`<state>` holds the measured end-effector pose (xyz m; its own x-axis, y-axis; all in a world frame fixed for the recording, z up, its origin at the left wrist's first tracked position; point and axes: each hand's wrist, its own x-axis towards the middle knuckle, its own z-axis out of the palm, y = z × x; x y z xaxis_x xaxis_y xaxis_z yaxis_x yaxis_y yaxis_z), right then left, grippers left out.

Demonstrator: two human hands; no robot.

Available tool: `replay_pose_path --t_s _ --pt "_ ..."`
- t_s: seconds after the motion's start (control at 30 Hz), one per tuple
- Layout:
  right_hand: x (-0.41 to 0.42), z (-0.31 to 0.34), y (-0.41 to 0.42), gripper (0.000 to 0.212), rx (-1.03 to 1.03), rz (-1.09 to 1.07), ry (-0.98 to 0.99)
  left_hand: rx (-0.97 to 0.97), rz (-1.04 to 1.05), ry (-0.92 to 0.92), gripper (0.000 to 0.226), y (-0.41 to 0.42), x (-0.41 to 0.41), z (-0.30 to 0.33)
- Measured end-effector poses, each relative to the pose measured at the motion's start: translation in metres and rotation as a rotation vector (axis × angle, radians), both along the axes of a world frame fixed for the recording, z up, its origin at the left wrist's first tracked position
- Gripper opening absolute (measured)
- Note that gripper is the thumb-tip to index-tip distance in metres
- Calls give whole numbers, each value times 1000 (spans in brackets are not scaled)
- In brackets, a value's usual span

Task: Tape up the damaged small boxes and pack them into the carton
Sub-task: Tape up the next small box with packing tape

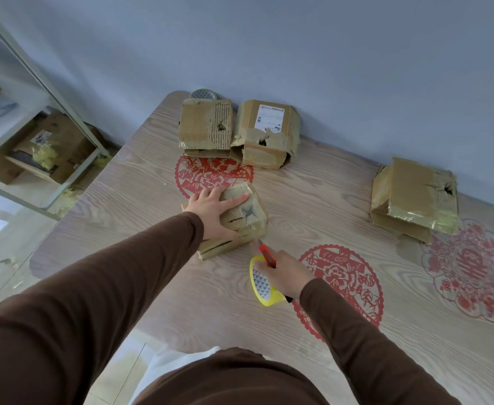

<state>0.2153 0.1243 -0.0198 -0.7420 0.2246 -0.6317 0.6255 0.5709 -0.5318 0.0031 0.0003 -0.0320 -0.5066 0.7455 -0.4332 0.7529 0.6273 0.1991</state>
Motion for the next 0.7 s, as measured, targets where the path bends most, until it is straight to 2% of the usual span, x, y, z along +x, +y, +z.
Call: replay_pose_path --t_s 0.03,0.13,0.17,0.27,0.4,0.5,0.6,0.67,0.7 --pt "0 8 0 44 -20 -13 42 9 47 -130 93 1 -9 6" --pt "3 32 4 59 -102 -60 167 163 249 -743 64 8 -24 18" --pt "3 40 4 59 -164 -89 189 175 279 -812 55 10 -26 19" --pt "2 48 -2 59 -339 -185 255 160 238 -651 43 14 -32 24" --pt "0 34 -17 51 -350 -403 419 288 23 -229 52 18 -19 25" --pt "0 29 -25 54 -404 -501 463 402 -174 -47 61 9 2 13" --pt "-4 28 -28 65 -415 -609 520 286 -494 160 85 -4 1 -2" --pt "-8 28 -29 73 -437 -666 529 240 -553 213 98 -4 -5 -7" --pt "-10 29 -30 70 -453 -677 522 238 -562 222 101 -3 -7 -8"
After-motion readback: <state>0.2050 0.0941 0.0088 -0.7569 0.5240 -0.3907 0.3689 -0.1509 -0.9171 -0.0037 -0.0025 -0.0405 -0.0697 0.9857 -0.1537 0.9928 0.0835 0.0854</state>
